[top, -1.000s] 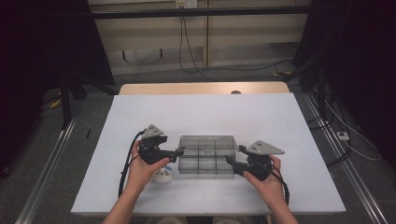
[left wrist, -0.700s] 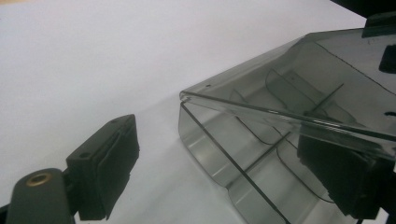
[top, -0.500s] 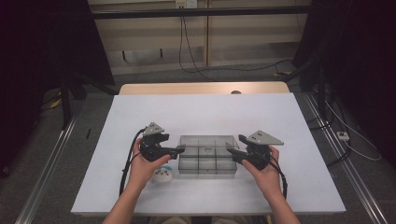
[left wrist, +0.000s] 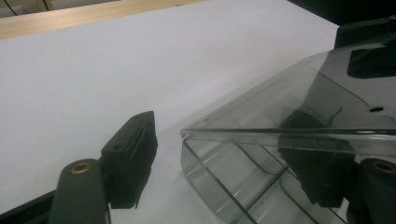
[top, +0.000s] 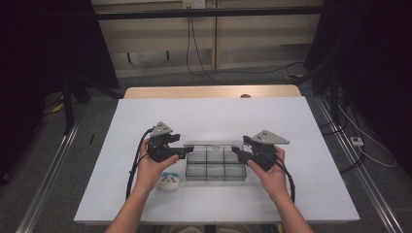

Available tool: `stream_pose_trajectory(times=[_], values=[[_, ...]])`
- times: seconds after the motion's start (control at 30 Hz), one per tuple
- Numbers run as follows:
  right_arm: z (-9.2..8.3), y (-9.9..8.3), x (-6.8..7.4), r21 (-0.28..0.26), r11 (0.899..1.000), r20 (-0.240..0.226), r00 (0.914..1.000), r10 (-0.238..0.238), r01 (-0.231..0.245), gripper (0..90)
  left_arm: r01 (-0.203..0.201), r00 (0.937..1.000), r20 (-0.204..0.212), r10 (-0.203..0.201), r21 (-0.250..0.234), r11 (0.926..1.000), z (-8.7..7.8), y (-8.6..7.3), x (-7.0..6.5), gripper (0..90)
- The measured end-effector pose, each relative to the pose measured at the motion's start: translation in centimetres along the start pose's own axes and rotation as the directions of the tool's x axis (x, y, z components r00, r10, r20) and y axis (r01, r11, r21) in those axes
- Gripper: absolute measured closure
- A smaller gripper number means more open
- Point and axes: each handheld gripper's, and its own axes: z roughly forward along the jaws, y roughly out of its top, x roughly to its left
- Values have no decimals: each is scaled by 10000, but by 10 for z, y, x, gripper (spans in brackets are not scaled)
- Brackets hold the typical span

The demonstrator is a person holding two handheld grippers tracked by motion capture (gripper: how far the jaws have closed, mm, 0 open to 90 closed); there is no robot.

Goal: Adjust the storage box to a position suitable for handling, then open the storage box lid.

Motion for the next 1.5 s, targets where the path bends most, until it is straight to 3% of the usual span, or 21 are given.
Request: stream_pose_trajectory(times=[0.6,1.13,1.5], values=[[6,2,-1,-167,9993,-22,9994,342,-342,438,53,9999,94,-53,51,10000,7,9,-2,330],[13,5,-3,-199,9987,76,9989,461,-459,440,424,9988,261,-420,-172,9990,9,14,0,348],[19,11,-3,-155,9989,238,9987,450,-447,440,487,9988,29,-486,-409,9980,10,19,2,347]])
